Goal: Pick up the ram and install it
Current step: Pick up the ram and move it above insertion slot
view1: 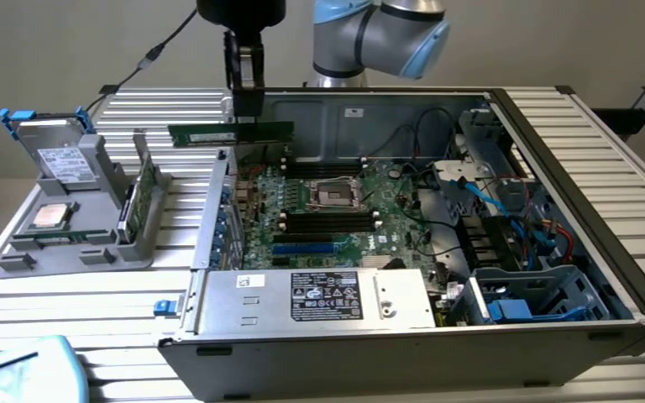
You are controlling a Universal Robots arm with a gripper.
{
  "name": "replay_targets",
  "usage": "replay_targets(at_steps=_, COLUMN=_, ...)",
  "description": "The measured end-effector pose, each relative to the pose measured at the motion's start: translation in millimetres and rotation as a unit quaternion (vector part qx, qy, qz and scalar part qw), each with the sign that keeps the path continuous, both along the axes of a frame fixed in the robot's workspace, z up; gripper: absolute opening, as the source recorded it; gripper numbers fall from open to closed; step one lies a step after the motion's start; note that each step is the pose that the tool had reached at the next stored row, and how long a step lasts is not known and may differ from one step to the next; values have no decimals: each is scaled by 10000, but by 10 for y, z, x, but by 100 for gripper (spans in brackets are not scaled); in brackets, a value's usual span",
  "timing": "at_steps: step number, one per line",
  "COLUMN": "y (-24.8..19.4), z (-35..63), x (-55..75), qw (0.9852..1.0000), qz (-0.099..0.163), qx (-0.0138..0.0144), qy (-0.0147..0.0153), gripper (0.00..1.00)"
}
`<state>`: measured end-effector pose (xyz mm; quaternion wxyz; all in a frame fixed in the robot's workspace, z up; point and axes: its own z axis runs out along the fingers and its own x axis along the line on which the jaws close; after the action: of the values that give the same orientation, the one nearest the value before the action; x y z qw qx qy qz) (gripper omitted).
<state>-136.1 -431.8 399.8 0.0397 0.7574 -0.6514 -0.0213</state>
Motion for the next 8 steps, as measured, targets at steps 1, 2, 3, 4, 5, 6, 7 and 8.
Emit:
replay_targets(at_steps=1, y=0, z=1, x=39, qw=10000, qz=0, qx=0, qy=0, gripper=14)
replay_targets(at_steps=2, y=0, z=1, x=76, qw=10000, qz=1, qx=0, qy=0, gripper=14)
replay_targets(at_steps=3, y=0, z=1, x=111, qw=10000, qz=0, qx=1, qy=0, gripper=14)
replay_targets(at_steps=4, y=0, z=1, x=147, qw=10000, qz=0, qx=0, qy=0, gripper=14)
replay_targets(at_steps=5, y=0, z=1, x=182, qw=10000, qz=0, qx=1, qy=0, gripper=14)
replay_targets(at_steps=6, y=0, z=1, x=216, qw=10000, qz=1, qx=1, qy=0, gripper=14)
replay_targets(at_steps=7, y=0, z=1, x=248, qw=10000, qz=0, qx=2, qy=0, gripper=14)
replay_targets(at_steps=8, y=0, z=1, x=278, qw=10000, qz=0, qx=3, qy=0, gripper=14)
